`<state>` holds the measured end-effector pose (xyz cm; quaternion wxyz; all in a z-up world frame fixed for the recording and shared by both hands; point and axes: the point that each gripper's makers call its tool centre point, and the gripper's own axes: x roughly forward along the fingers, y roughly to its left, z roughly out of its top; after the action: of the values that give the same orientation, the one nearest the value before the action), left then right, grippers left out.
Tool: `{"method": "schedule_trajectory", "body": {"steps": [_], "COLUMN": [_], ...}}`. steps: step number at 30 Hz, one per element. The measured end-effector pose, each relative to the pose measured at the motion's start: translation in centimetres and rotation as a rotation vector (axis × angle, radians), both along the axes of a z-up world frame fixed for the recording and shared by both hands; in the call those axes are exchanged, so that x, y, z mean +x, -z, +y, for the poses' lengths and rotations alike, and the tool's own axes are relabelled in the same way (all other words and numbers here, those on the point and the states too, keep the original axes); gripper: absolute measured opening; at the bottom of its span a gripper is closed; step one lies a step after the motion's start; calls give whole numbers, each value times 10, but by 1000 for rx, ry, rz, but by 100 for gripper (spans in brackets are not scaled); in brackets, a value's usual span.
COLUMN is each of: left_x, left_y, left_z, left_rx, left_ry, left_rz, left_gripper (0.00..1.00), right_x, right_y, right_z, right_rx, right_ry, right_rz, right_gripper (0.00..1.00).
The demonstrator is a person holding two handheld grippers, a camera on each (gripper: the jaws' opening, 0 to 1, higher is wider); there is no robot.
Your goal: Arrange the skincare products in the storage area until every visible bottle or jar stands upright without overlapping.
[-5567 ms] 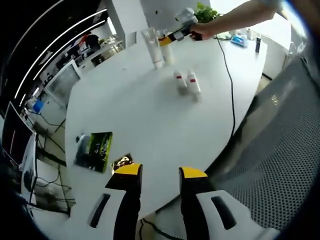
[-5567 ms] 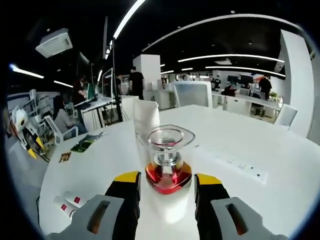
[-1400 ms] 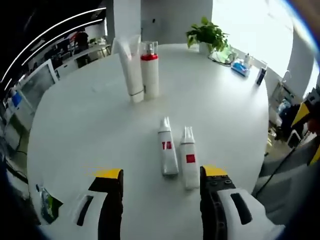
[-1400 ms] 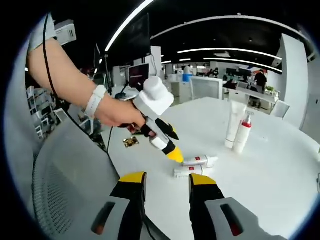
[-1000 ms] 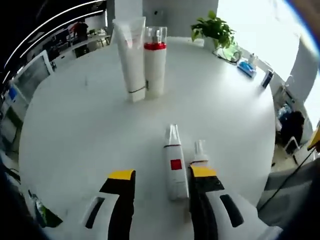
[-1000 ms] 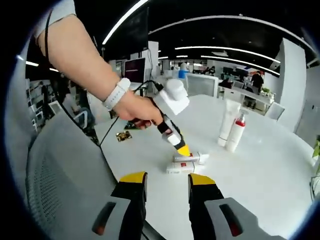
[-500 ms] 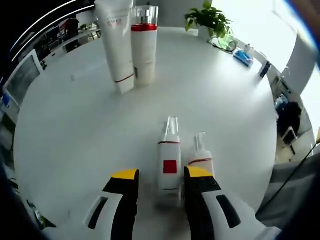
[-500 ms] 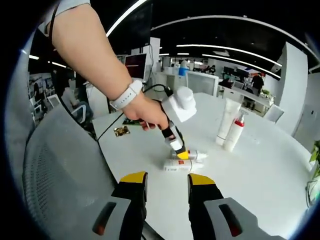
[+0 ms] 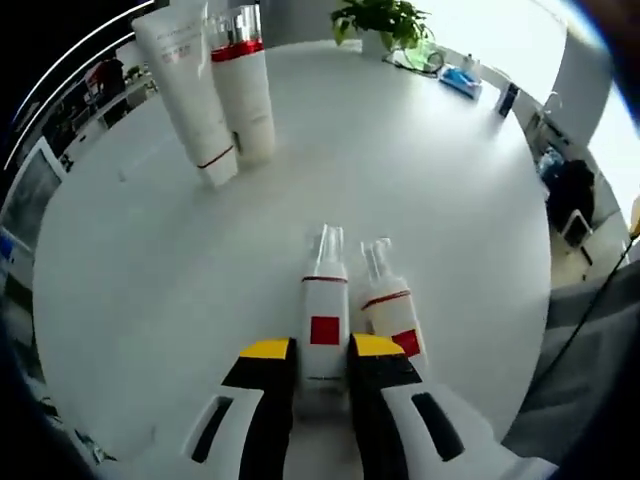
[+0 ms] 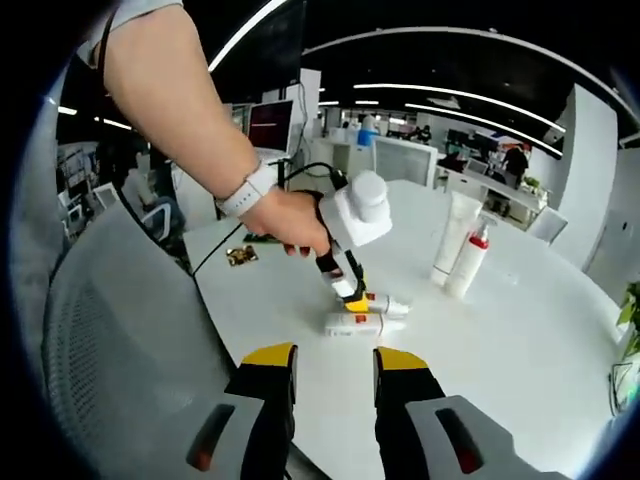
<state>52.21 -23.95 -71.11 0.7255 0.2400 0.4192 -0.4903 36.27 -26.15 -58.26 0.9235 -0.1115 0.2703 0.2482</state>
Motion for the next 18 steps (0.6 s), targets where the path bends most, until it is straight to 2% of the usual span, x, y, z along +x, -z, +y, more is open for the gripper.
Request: {"method": "schedule_trajectory", "body": {"steps": [2,10,12,13,14,15,18], "left_x": [0,1,-4,-9,-13,-21,-37], "left_y": [-8,-54,-77,-89,-96,-107,-118], "left_z": [0,7,4,3,2,1,3], "left_rx": [-49,-228,-306,-335,-352,-383,-410], "left_ry": [-64,-199,-196,-190,-184,-170,-163], "left_rz": [34,34,-8,-42,-53,-75,-83], "left_gripper": [18,18,18,18,18,18,18], "right_x": [0,-1,-1,2,4,5,5], "right_y": [1,2,0,-7,-12,-19,-22], "right_z": [1,4,2,0,-1,2,0], "right_rx": [-3,-3,23,39,59,111,159], "right_ry": [-7,-25,-12,7,19,32,49], "right_rz": [4,7,7,-27,-52,-66,-67], "right_gripper": [23,22,21,21,19,19,22]}}
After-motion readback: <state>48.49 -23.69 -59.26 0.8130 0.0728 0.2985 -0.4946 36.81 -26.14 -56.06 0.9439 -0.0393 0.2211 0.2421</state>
